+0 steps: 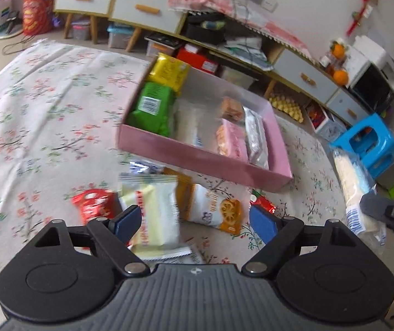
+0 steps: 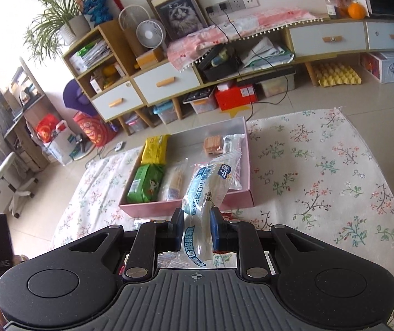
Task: Organize snacks
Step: 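Carry pastry pack into pink box with right tool while left tool carries cream biscuit pack there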
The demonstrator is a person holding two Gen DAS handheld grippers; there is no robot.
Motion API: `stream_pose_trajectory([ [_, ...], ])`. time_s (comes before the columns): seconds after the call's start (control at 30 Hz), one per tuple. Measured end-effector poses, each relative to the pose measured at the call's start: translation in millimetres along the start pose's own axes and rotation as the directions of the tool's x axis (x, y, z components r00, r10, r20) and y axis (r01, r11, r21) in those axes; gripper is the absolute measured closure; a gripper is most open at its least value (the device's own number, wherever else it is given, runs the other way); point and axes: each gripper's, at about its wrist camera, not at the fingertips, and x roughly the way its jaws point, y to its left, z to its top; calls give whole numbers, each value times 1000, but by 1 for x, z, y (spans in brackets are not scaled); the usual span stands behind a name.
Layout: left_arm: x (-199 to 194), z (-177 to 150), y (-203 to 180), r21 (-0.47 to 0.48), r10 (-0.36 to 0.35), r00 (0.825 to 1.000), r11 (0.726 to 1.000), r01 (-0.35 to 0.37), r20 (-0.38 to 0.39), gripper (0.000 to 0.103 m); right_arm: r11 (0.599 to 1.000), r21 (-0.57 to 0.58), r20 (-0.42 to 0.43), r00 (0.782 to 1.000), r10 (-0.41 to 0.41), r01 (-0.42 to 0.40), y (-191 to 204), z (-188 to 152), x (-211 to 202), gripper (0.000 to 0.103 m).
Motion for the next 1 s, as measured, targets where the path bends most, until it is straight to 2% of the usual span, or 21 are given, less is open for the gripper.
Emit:
stream_pose_trajectory([
  [0.07,18,-3,0,18,61,998,998,-61,-27,27,1000,-1,-5,1000,-4,4,-1,-1,2,84],
  [0.2,40,-7,14,32,186,981,982,-184,-61,31,1000,-3,-12,1000,-17,17,-3,-3,4,84],
  [0.27,38,-6,21,13,168,983,986,-168,-70,54,1000,0,-12,1000,-17,17,-5,-3,4,84],
  [0.3,35,-4,23,11,137,988,991,-137,-73,59,1000,0,-10,1000,-16,16,-5,-3,3,84],
  [0.4,22,-1,24,-31,56,996,998,-58,-64,59,1000,0,-3,1000,-10,10,-5,-2,1,84],
  [0.5,10,0,23,-43,11,998,999,-14,-60,59,1000,5,-3,1000,-7,7,-6,-1,1,84],
  [0.57,-2,3,28,-99,-60,996,994,53,-66,59,1000,13,-3,1000,-14,14,-8,0,0,84],
  [0.67,-32,17,37,-152,-160,987,975,161,16,59,999,29,7,1000,-26,26,-15,4,-2,84],
  [0.73,-54,31,43,-139,-165,980,974,179,110,59,999,31,20,999,-35,35,-19,9,-6,84],
  [0.8,-66,43,50,-133,-140,976,978,163,166,59,999,21,25,999,-44,44,-22,14,-5,84],
  [0.87,-63,49,55,-148,-123,978,978,148,167,59,998,6,19,998,-62,62,-23,19,1,84],
  [1.0,-41,55,52,-169,-132,983,974,153,128,59,997,12,-32,997,-70,71,-25,29,26,84],
])
